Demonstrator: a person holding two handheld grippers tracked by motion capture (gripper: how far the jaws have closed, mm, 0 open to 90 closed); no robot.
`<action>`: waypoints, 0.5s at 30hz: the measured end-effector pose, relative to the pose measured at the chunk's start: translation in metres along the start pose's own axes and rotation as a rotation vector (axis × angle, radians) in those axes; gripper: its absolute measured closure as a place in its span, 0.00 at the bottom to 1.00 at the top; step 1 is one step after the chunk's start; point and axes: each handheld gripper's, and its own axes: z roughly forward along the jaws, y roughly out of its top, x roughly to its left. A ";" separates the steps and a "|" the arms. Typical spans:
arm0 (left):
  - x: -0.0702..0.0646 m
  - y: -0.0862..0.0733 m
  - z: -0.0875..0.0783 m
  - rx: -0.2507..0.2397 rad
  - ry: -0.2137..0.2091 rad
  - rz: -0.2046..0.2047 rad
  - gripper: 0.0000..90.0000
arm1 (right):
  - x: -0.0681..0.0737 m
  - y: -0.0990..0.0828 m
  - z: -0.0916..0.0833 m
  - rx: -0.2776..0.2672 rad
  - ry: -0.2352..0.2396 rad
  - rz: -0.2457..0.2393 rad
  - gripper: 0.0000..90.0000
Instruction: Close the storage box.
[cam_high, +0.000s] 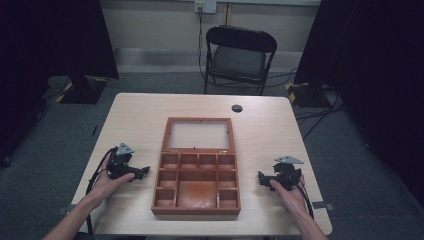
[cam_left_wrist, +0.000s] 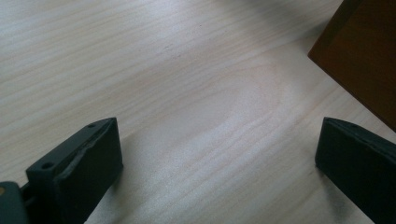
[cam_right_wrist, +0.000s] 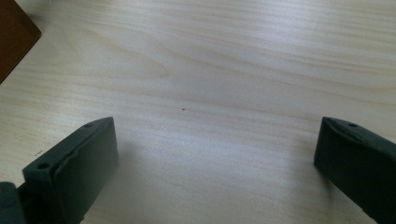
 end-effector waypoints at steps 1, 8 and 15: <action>0.000 0.000 0.000 0.002 0.001 -0.003 0.00 | 0.000 0.000 0.000 0.000 0.000 0.000 0.00; 0.000 0.003 -0.003 0.010 0.017 -0.008 0.10 | 0.002 0.000 -0.001 0.003 0.000 0.002 0.00; -0.002 0.010 -0.007 -0.004 -0.029 -0.006 0.19 | 0.005 0.007 -0.004 0.011 0.040 0.013 0.17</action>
